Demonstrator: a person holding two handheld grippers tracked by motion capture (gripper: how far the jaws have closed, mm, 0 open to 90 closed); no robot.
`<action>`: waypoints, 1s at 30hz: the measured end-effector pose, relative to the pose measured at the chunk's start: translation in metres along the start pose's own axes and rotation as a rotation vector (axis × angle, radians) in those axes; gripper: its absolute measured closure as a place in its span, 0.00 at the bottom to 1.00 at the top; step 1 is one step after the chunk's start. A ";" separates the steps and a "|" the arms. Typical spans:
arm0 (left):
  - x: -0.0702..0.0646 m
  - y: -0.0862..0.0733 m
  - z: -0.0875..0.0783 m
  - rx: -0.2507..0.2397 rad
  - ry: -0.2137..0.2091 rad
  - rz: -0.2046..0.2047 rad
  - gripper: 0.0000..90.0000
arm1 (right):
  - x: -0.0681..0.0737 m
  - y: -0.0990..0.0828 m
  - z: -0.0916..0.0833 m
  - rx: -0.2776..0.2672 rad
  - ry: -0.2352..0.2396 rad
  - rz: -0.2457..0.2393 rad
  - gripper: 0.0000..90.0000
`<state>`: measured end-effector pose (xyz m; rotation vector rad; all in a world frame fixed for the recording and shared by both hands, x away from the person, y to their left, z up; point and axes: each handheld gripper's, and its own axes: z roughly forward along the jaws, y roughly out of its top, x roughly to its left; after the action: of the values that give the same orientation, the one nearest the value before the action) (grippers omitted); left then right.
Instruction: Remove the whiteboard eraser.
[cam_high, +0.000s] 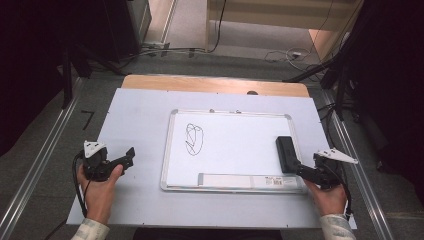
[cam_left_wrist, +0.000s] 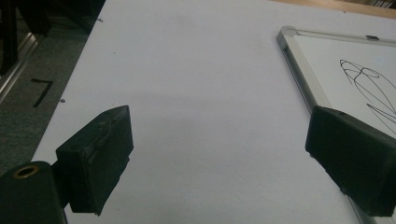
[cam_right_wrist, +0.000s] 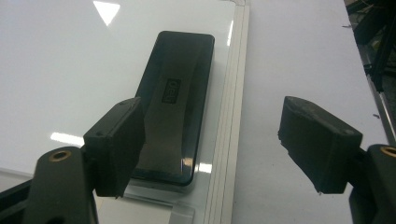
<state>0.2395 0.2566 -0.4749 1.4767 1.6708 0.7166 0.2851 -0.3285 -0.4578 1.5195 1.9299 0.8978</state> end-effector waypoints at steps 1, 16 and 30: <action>0.000 0.000 0.000 -0.001 -0.003 0.000 0.09 | 0.001 0.001 0.000 -0.002 0.001 0.002 0.23; 0.000 -0.001 0.002 0.006 -0.016 -0.004 0.09 | 0.019 0.012 0.013 -0.008 -0.003 -0.031 0.19; -0.001 -0.002 0.004 0.018 -0.018 -0.004 0.09 | 0.034 0.026 0.047 0.032 -0.030 -0.020 0.19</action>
<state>0.2414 0.2550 -0.4786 1.4879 1.6699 0.6867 0.3288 -0.2831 -0.4681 1.5211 1.9433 0.8343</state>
